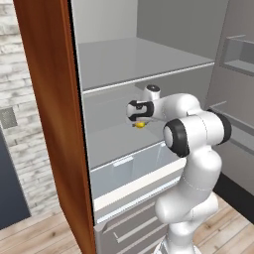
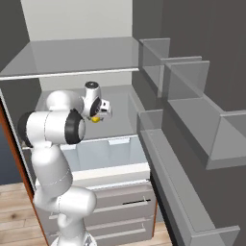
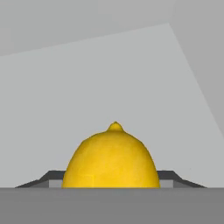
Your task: Retrieve a lemon from the fridge and place it on the cutting board with the fish.
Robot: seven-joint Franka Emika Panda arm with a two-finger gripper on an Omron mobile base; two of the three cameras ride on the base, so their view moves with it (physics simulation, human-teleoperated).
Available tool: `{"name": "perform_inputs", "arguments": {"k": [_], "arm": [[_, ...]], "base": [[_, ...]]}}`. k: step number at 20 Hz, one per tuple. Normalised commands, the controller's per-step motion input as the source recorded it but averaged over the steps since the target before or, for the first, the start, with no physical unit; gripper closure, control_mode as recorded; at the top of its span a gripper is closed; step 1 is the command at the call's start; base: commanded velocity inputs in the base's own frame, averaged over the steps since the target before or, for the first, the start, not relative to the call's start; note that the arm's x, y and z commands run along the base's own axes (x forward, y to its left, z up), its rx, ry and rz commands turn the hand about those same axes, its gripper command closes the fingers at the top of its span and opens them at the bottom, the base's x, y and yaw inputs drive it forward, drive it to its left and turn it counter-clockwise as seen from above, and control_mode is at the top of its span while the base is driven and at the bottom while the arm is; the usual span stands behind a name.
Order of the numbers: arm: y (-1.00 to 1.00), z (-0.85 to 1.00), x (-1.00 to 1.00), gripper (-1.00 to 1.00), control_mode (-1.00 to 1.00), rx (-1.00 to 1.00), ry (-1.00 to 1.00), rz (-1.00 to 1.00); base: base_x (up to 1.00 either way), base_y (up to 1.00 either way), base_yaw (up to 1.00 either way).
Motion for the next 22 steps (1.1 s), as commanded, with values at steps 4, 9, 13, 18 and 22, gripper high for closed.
{"name": "perform_inputs", "arguments": {"k": [4, 9, 13, 18, 22], "arm": [[0.0, 0.08, -0.46, 1.0, -1.0, 0.0, 0.0, -0.02], [-0.07, 0.31, -1.0, 1.0, -1.0, 0.0, -0.01, -0.09], [-0.19, 0.26, -1.0, 1.0, -1.0, 0.0, -0.02, -0.06], [-0.19, 0.02, -1.0, 1.0, -1.0, 0.0, -0.05, -0.02], [-0.11, 0.28, -1.0, 1.0, -1.0, 0.0, 0.0, -0.11]], "base": [[0.0, 0.0, 0.0], [0.0, 0.0, 0.0], [0.0, 0.0, 0.0], [0.0, 0.0, 0.0], [0.0, 0.0, 0.0]]}}
